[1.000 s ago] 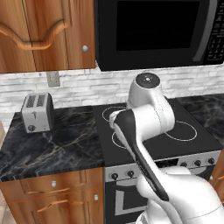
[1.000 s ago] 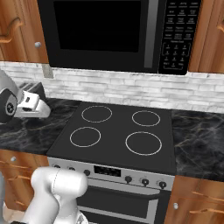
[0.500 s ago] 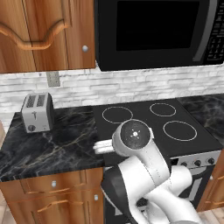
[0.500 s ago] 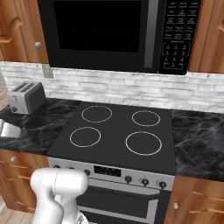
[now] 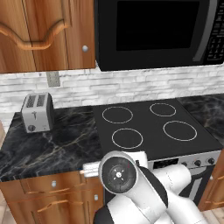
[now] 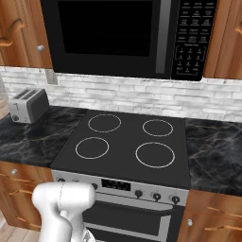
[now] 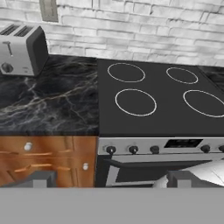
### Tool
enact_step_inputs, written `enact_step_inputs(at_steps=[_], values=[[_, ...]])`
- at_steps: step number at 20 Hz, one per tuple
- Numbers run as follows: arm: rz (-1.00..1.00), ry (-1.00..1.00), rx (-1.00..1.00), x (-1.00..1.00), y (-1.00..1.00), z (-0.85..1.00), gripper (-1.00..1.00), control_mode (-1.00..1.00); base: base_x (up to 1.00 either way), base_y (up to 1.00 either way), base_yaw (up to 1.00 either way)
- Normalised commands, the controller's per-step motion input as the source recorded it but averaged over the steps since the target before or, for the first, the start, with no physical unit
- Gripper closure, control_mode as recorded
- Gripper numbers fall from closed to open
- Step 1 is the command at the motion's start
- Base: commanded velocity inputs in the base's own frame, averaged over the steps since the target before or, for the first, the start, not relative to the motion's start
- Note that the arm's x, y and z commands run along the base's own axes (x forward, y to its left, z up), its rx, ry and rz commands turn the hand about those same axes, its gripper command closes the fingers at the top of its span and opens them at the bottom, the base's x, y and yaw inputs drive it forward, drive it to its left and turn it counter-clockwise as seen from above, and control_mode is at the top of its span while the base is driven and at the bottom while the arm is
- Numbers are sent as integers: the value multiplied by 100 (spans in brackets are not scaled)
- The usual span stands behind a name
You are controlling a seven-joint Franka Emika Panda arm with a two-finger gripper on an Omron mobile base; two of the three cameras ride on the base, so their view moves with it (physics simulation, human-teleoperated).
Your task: Take the pizza cutter from the drawer on the left and place it on the dining counter for cutting.
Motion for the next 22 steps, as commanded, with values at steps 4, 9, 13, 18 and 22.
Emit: enact_step_inputs(at_steps=[4,9,13,18,22], values=[[2,-3,0,-29,21,-29,-100,-100,0,0,0],[3,-1,0,-15,22,-24,-100,-100,0,0,0],[3,0,0,-9,23,-19,-100,-100,0,0,0],[3,-9,0,-2,13,-43,-100,-100,0,0,0],[6,-29,0,10,0,-53,-100,-100,0,0,0]])
